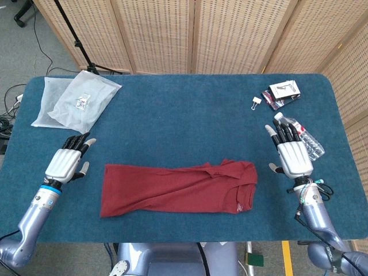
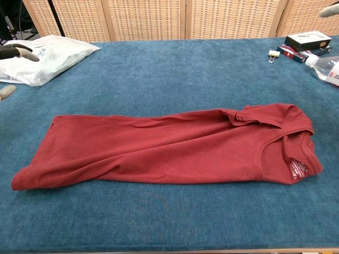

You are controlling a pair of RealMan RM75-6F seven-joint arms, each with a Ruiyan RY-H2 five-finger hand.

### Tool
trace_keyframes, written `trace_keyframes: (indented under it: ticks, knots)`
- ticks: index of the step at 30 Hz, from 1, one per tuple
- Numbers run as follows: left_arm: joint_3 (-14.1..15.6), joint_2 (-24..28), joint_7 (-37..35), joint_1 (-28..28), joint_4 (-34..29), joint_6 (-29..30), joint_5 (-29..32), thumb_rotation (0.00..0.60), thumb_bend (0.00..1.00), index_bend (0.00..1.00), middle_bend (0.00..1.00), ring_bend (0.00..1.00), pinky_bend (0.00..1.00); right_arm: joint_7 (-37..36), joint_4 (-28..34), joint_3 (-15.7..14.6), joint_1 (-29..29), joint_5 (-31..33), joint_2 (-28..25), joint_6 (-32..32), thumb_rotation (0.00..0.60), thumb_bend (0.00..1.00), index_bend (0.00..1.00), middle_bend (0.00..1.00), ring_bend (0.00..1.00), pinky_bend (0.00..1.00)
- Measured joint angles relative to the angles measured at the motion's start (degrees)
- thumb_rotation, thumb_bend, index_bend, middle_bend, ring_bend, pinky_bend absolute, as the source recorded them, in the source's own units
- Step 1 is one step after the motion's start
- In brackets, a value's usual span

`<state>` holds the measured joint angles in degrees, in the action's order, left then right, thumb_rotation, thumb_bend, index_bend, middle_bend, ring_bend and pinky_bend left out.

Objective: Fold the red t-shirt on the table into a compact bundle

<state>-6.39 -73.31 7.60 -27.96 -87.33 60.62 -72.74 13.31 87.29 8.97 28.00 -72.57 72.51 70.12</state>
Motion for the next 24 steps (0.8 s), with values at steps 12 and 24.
trace_keyframes:
  ticks: [12,24]
  knots:
    - [1.5,-1.3,6.1,-1.3,0.1,-3.6,3.4,0.600,0.53,0.01,0.00,0.00,0.00,-6.3,6.7,-7.3,-10.6,-13.9,-7.2,13.4,0.600,0.00,0.00,0.00,0.00,0.00]
    - [1.5,-6.2,10.2,-2.4,1.8,-4.3,6.9,0.600,0.53,0.11,0.00,0.00,0.00,-11.4,6.4,-10.7,-17.0,-22.9,-8.0,22.1,0.600,0.00,0.00,0.00,0.00,0.00]
